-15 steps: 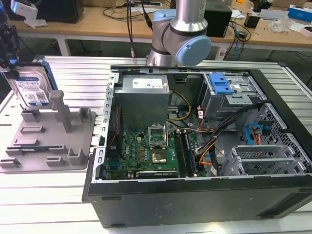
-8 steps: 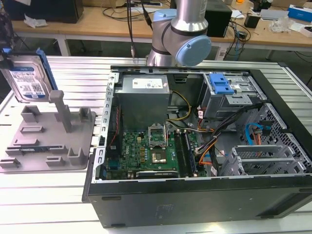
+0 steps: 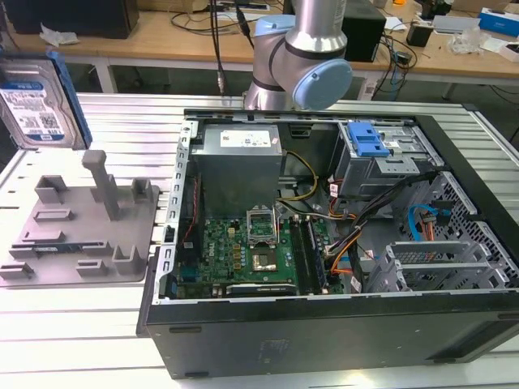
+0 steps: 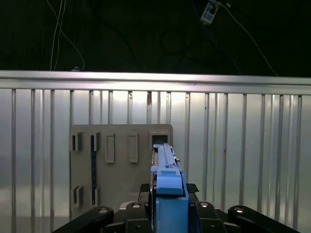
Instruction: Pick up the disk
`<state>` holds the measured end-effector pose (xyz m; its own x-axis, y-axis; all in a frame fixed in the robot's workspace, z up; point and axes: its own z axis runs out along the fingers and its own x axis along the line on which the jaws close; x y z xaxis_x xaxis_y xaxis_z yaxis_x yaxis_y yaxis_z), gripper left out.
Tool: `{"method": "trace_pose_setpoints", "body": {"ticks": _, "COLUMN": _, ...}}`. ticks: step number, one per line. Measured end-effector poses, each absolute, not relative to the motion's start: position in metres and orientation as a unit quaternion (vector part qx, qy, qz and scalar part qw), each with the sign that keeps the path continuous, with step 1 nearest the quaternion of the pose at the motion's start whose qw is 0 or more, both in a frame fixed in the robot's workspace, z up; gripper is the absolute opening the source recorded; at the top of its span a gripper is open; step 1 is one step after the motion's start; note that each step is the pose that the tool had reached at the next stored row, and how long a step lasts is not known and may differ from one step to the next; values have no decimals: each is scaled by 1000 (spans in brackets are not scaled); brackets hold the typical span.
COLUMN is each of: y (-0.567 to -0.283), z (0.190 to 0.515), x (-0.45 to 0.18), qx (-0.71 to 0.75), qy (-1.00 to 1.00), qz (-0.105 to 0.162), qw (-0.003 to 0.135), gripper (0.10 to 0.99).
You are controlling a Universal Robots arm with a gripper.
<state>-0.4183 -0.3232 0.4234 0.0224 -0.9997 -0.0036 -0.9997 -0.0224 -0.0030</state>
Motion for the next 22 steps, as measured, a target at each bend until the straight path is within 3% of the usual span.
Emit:
{"method": "trace_pose_setpoints", "body": {"ticks": 13, "y": -328, "z": 497, "x": -418, "qx": -715, "qy": 699, "qz": 6, "qw": 8, "gripper": 369}}
{"method": "trace_pose_setpoints", "body": {"ticks": 22, "y": -328, "z": 499, "x": -418, "qx": -715, "qy": 699, "qz": 7, "qw": 9, "gripper": 369}}
